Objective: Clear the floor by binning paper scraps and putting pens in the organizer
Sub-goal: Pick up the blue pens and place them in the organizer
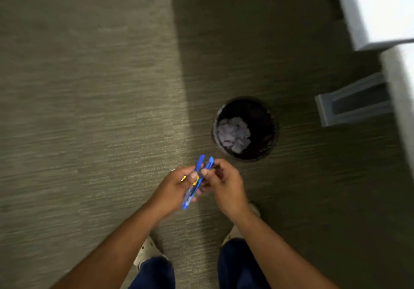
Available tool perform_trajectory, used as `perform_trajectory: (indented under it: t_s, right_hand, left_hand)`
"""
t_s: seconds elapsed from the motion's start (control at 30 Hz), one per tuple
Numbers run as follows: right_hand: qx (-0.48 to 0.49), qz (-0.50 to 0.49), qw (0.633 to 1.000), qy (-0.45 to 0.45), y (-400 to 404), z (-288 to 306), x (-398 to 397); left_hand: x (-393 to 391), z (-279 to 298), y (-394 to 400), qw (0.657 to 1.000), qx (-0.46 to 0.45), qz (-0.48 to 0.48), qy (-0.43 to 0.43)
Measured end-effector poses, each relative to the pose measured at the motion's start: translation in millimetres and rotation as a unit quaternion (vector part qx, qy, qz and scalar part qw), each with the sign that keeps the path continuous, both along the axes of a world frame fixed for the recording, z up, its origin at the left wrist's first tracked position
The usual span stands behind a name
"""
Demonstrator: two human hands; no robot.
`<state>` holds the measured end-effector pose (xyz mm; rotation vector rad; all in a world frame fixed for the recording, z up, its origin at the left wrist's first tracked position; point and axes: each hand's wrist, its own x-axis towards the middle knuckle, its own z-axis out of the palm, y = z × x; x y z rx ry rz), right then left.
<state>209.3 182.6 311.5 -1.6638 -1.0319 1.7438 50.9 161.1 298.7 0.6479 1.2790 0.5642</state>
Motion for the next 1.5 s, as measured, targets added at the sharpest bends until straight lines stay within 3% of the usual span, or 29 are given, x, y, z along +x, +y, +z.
perform_trajectory:
  t_s: [0.17,0.47,0.6,0.7,0.93,1.1,1.37,1.5]
  right_hand:
    - [0.088,-0.054,0.992,-0.068,53,127,58]
    - [0.254,-0.087,0.957,-0.109,137,322,181]
    - [0.286,-0.119,0.946,-0.1,150,381,249]
    - [0.305,-0.148,0.935,-0.099,153,413,301]
    - [0.362,-0.209,0.891,-0.18,163,456,413]
    - [0.378,-0.311,0.841,-0.23,194,461,484]
    - [0.365,-0.169,0.871,-0.284,256,424,513]
    - [0.365,-0.138,0.873,-0.293,270,415,512]
  left_hand:
    - [65,118,65,0.989,0.112,-0.069,0.064]
    - [200,310,166,0.924,0.328,-0.099,0.171]
    - [268,374,188,0.902,0.368,-0.135,0.179]
    - [319,408,202,0.907,0.366,-0.122,0.169]
    - [416,450,224,0.848,0.434,-0.194,0.235]
    - [433,433,218,0.835,0.433,-0.219,0.26]
    - [430,369,215,0.79,0.403,-0.344,0.307]
    - [434,358,213,0.781,0.406,-0.358,0.312]
